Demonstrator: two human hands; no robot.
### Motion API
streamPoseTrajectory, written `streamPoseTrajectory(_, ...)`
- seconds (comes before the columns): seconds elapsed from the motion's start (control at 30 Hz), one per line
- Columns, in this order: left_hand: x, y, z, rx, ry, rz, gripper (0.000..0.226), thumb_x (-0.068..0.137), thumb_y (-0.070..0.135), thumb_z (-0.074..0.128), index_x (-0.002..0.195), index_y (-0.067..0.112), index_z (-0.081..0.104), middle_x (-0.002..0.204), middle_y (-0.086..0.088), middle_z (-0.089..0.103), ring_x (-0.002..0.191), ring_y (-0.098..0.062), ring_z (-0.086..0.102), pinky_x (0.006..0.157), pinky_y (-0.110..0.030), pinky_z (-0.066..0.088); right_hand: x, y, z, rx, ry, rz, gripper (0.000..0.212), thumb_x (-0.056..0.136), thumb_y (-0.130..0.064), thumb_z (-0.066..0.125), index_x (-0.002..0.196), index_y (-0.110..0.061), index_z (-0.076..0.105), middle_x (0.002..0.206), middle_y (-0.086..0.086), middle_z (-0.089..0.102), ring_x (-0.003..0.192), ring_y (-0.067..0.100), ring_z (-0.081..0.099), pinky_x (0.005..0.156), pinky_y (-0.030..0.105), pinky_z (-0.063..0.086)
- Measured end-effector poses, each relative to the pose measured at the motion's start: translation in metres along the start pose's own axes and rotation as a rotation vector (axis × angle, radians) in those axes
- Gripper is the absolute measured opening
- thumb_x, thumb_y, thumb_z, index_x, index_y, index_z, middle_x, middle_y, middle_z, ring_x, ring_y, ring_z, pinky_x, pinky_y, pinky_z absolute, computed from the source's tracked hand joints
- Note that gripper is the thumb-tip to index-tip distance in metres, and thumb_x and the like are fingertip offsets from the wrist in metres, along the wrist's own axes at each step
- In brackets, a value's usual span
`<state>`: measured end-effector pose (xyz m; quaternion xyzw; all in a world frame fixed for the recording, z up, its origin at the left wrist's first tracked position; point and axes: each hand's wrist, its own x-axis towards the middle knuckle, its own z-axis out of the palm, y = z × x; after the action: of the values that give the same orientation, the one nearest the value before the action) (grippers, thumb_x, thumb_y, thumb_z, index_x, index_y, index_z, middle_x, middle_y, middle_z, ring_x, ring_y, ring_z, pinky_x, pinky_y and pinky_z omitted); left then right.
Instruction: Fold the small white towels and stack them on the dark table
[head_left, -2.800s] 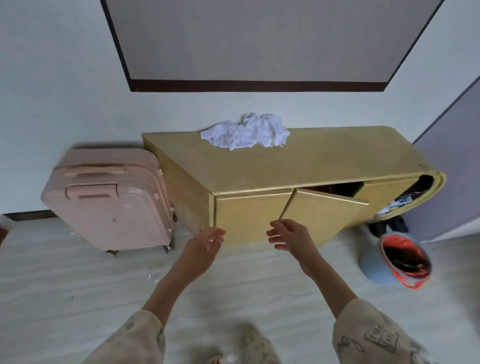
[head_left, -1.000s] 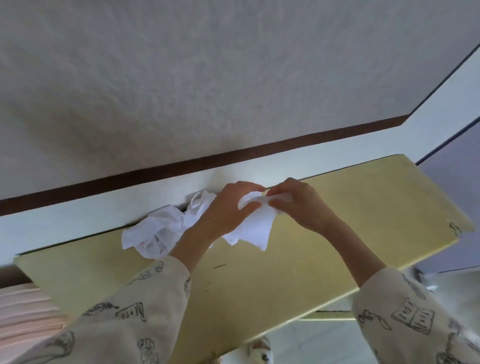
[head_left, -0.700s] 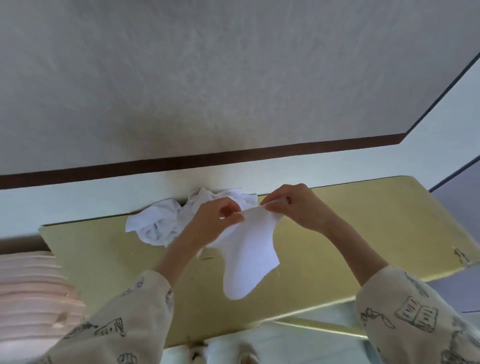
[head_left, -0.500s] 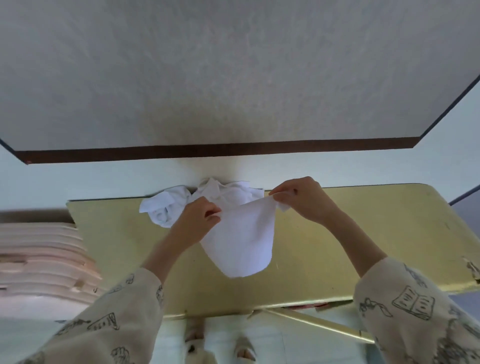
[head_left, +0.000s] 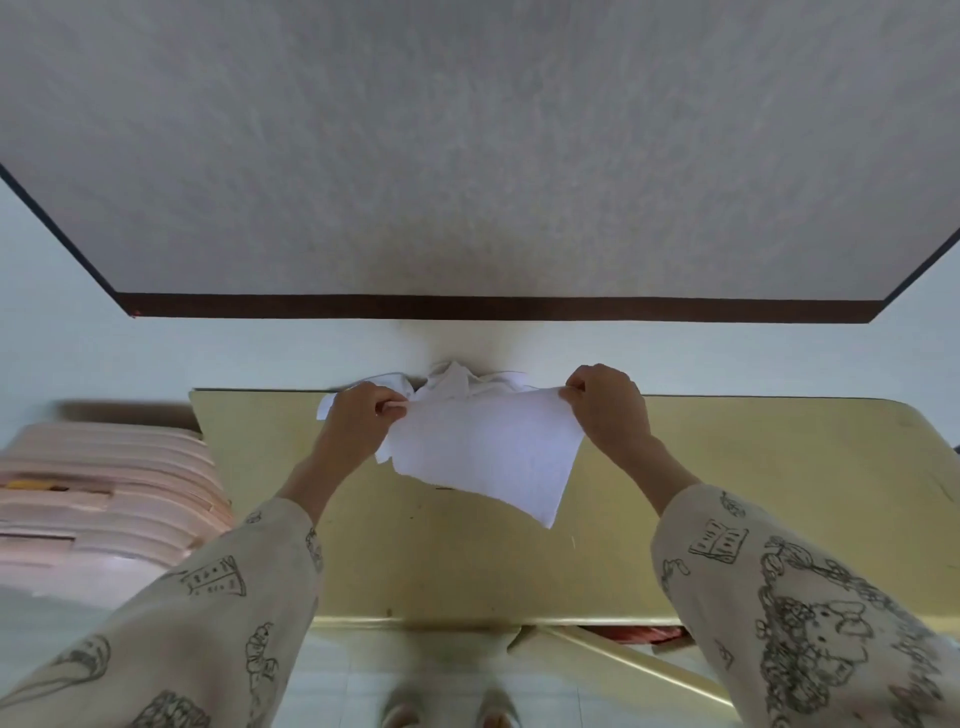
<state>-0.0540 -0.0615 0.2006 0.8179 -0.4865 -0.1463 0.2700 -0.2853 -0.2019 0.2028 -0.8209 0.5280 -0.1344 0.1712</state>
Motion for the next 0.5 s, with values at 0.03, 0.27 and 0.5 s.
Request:
streamPoseTrajectory(0.03,0.000,-0.002,-0.003,-0.008,0.026,0.002,0.016,0.087,0.014,0.059,0.094,0.007,0.071,0.091,-0.007,0.069,0.079,-0.016,0.056,0.071,-0.018,0.033,-0.001,-0.002,0.001,0.020,0.028,-0.034,0.019,0.093,-0.015,0.049,0.095,-0.005,0.065,0.095,0.009,0.063,0.089,0.025,0.056,0.069,0.028,0.038)
streamPoseTrajectory(0.27,-0.035,-0.026,-0.008,-0.118,0.047,-0.013,0.012,0.085,0.013,0.063,0.093,0.006,0.069,0.081,0.003,0.061,0.073,-0.013,0.053,0.062,-0.011,0.034,-0.041,0.007,0.009,0.122,0.028,-0.136,0.019,0.089,-0.007,0.051,0.098,-0.009,0.068,0.095,0.004,0.062,0.094,0.020,0.051,0.076,0.023,0.033)
streamPoseTrajectory(0.5,-0.101,-0.086,0.053,-0.060,-0.356,-0.081,0.017,0.083,0.015,0.067,0.098,0.008,0.070,0.090,-0.002,0.068,0.074,-0.011,0.055,0.072,-0.020,0.035,-0.116,0.049,0.074,0.115,-0.285,0.011,0.015,0.087,-0.009,0.057,0.094,-0.010,0.070,0.094,0.006,0.066,0.093,0.024,0.058,0.079,0.025,0.036)
